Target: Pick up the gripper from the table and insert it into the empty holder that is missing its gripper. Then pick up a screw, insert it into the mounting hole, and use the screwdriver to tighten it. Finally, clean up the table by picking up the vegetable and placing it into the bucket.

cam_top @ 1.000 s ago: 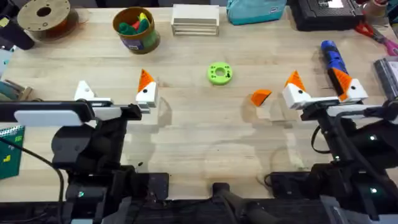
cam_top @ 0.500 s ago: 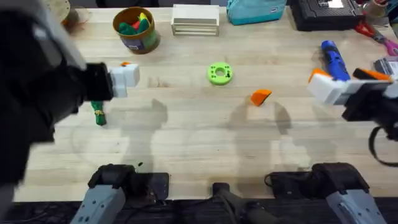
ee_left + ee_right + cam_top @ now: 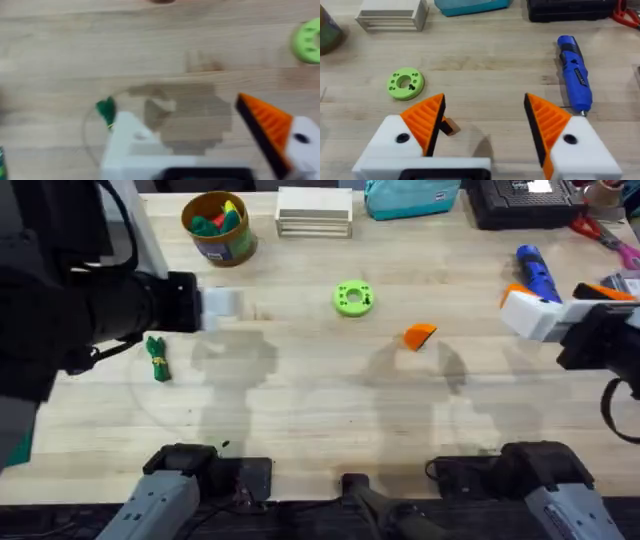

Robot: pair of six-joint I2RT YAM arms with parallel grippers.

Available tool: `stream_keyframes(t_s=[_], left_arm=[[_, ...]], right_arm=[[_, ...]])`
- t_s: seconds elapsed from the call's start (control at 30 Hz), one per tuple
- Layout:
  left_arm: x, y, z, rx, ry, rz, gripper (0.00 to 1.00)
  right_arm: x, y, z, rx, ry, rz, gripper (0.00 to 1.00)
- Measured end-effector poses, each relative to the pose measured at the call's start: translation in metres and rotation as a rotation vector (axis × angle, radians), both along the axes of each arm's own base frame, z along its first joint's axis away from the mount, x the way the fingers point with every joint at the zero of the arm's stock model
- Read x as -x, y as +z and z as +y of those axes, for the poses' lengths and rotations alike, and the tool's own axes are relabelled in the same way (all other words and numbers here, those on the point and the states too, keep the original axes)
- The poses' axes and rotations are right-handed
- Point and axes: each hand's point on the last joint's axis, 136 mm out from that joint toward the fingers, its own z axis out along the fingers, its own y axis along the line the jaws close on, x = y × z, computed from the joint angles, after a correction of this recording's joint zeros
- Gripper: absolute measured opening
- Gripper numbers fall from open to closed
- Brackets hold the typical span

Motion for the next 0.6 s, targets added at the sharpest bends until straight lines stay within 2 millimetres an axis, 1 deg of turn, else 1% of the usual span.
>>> stream_keyframes(t_s=[0.03, 0.07, 0.33, 0.43, 0.53, 0.6], left_arm=[[-0.001, 0.004, -0.008, 0.023, -0.028, -0.019, 0.960], [-0.002, 0.010, -0.019, 0.049, -0.069, -0.050, 0.979], [-0.005, 0.066, -0.110, 0.232, -0.438, -0.288, 0.985], [-0.006, 0.088, -0.135, 0.286, -0.532, -0.375, 0.985], [0.002, 0.093, -0.151, 0.349, -0.580, -0.366, 0.985], [0.009, 0.084, -0.153, 0.364, -0.584, -0.315, 0.985]], right_arm=[[0.000, 0.000, 0.000, 0.000, 0.000, 0.000, 0.934], [0.000, 0.000, 0.000, 0.000, 0.000, 0.000, 0.936], [0.000, 0.000, 0.000, 0.000, 0.000, 0.000, 0.935], [0.000, 0.000, 0.000, 0.000, 0.000, 0.000, 0.935], [0.000, 0.000, 0.000, 0.000, 0.000, 0.000, 0.935], [0.000, 0.000, 0.000, 0.000, 0.000, 0.000, 0.935]])
